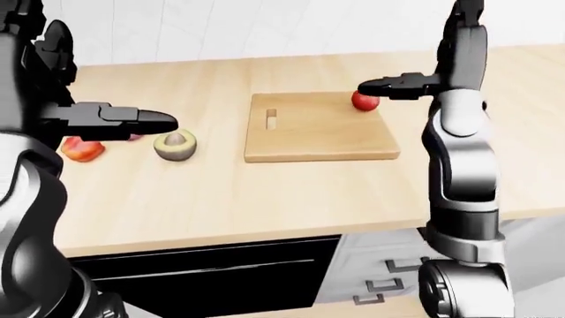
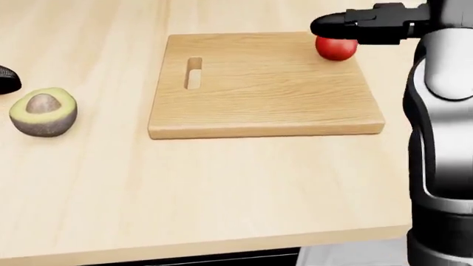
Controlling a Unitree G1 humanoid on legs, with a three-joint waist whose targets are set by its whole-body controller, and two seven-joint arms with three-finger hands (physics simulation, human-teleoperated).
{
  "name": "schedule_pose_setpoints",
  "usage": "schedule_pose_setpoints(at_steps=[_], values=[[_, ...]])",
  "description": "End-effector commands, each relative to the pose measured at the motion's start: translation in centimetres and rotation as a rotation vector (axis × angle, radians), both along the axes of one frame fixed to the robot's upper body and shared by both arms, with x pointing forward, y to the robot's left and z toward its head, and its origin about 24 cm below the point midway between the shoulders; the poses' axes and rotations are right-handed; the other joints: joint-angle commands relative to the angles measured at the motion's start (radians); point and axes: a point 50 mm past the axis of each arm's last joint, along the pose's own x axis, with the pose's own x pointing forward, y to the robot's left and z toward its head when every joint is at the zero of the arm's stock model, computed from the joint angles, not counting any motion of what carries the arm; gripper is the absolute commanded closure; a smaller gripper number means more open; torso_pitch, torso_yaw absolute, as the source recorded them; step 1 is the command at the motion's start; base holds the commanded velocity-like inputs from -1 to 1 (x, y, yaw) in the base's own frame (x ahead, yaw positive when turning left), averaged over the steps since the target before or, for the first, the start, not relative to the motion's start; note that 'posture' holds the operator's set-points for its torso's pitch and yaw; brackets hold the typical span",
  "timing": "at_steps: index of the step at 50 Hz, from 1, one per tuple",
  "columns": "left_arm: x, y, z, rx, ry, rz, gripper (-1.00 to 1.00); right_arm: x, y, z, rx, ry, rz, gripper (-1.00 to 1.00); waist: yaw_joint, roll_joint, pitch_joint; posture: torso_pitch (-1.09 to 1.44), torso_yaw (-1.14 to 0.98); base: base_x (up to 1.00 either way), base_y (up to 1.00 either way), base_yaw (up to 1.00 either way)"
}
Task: Place the avocado, onion, tomato and bell pepper on the cutting board.
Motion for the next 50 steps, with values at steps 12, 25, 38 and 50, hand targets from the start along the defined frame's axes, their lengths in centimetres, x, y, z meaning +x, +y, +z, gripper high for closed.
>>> schedule_pose_setpoints(at_steps=[12, 25, 38, 50], values=[[-1.0, 0.9, 1.3, -0.005, -0.084, 0.041, -1.00, -9.5, -2.0, -0.4, 0.038, 0.041, -0.022, -1.00, 0.000, -0.004, -0.024, 0.00, 0.00, 0.00, 0.00, 0.00], [-0.9, 3.0, 0.4, -0.035, -0.091, 0.092, -1.00, -11.0, -1.9, -3.5, 0.051, 0.072, -0.028, -1.00, -0.005, 0.009, -0.027, 0.00, 0.00, 0.00, 0.00, 0.00], [0.4, 5.9, -2.1, -0.027, -0.031, 0.203, -1.00, -11.5, -1.6, -5.8, 0.080, 0.101, -0.034, -1.00, -0.006, 0.016, -0.036, 0.00, 0.00, 0.00, 0.00, 0.00], [0.9, 8.3, -4.1, -0.102, -0.038, 0.323, -1.00, -11.5, -1.4, -5.7, 0.072, 0.108, -0.033, -1.00, -0.007, 0.017, -0.041, 0.00, 0.00, 0.00, 0.00, 0.00]])
